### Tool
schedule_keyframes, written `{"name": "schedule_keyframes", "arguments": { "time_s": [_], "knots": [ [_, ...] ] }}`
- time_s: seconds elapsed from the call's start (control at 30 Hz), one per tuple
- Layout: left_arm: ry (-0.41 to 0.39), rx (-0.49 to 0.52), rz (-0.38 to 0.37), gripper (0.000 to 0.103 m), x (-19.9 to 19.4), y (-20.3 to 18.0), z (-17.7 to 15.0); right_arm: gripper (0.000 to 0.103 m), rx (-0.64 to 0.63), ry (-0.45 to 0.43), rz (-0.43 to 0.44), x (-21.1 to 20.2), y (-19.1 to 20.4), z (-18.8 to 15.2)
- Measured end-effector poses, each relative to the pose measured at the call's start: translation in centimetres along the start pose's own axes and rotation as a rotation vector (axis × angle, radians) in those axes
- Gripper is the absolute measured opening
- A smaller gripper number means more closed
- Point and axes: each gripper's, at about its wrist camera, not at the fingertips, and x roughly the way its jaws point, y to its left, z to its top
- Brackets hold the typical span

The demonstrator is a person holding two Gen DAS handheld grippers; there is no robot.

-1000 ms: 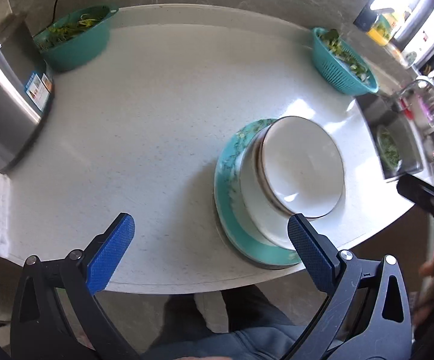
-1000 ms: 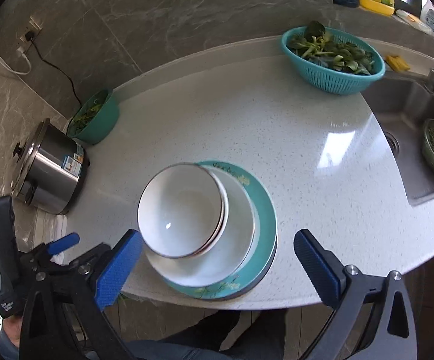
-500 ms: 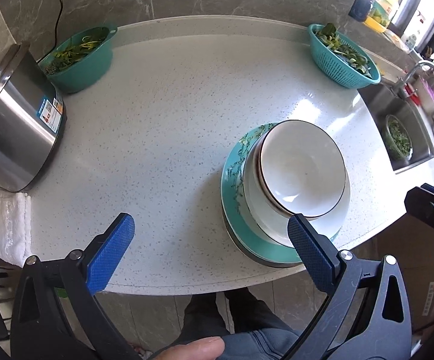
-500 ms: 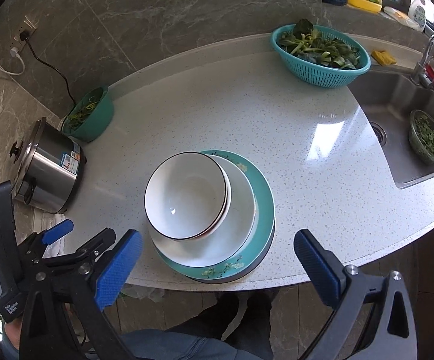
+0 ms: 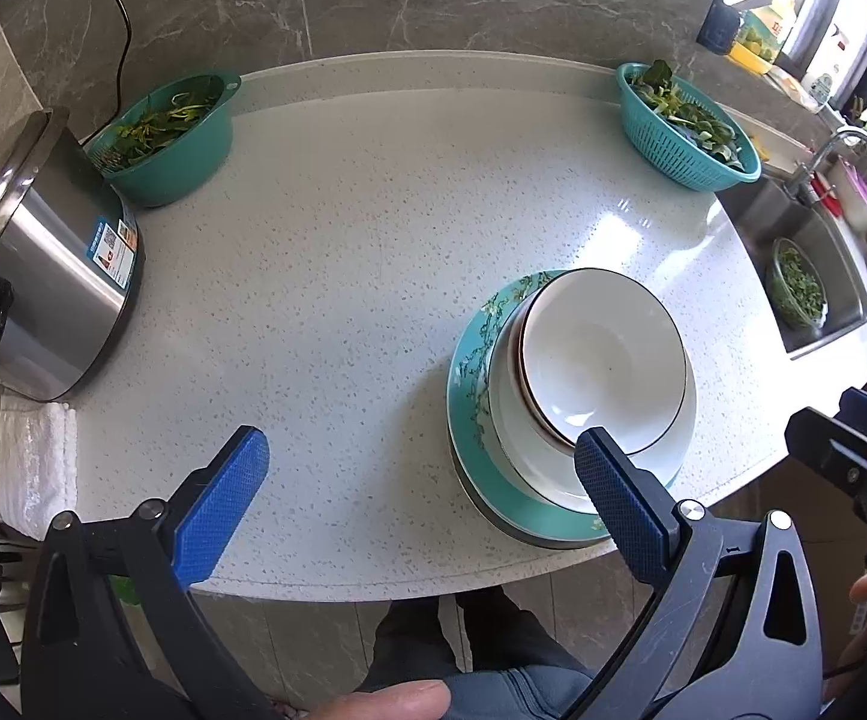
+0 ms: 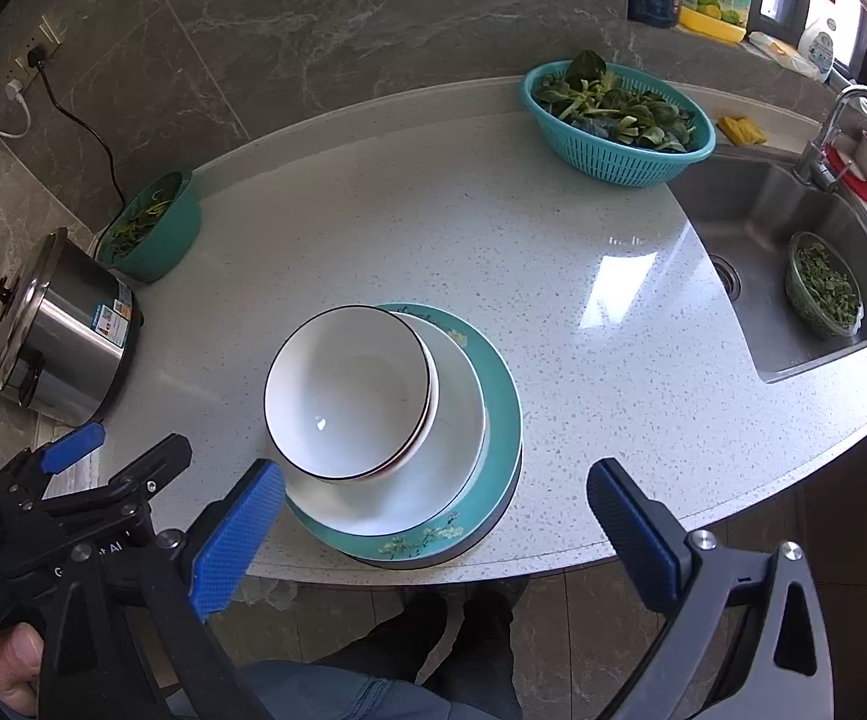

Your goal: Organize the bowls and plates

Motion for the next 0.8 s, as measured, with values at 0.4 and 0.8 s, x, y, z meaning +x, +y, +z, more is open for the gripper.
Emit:
{"name": "schedule_keyframes", "arguments": {
  "time_s": [0.4, 0.8],
  "knots": [
    [-0.004, 0.010, 0.005, 0.103, -0.1, -1.1, -0.2, 0.103, 0.010, 0.009, -0.010, 0.4, 0.1, 0.0],
    [0.004, 0.012, 0.002, 0.103, 0.3, -1.2, -0.3, 0.103, 0.011, 0.015, -0.027, 0.7, 0.1, 0.0]
  ]
}}
